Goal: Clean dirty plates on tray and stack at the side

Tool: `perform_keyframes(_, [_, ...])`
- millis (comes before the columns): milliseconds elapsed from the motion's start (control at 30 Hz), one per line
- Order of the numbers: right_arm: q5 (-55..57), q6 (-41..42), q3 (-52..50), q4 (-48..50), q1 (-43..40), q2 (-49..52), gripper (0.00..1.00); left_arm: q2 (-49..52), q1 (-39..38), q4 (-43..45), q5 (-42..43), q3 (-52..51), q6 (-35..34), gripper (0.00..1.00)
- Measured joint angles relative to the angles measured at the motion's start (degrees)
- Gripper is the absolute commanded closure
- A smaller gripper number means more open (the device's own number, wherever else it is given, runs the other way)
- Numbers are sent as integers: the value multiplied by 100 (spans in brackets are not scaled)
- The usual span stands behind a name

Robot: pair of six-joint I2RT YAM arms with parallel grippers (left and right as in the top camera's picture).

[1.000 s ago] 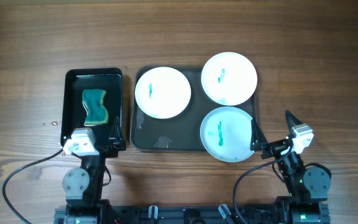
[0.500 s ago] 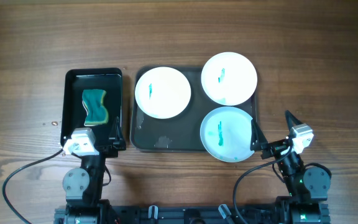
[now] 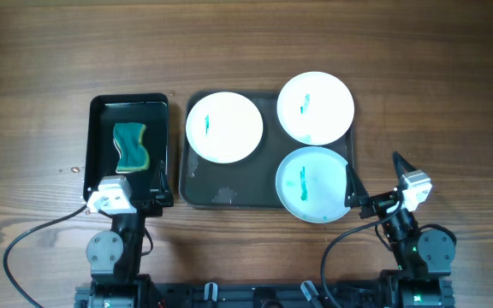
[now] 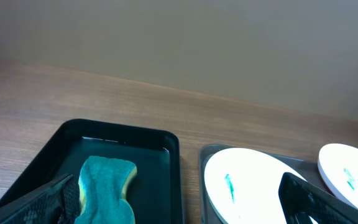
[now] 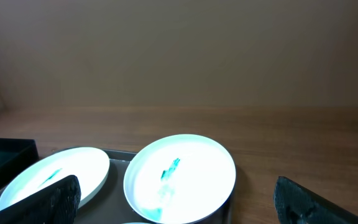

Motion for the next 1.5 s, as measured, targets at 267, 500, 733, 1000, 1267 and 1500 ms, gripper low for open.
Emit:
perform_keyframes(267, [0,0,0,0,0,0,0,0,0,0,0,0,0,0])
perform_keyframes(500, [0,0,0,0,0,0,0,0,0,0,0,0,0,0])
perform_keyframes(733, [48,0,0,-2,0,0,0,0,0,0,0,0,0,0])
perform_keyframes(1000, [48,0,0,-2,0,0,0,0,0,0,0,0,0,0])
perform_keyframes(1267, [48,153,0,-2,0,0,0,0,0,0,0,0,0,0])
perform_keyframes(1500, [46,275,0,-2,0,0,0,0,0,4,0,0,0,0])
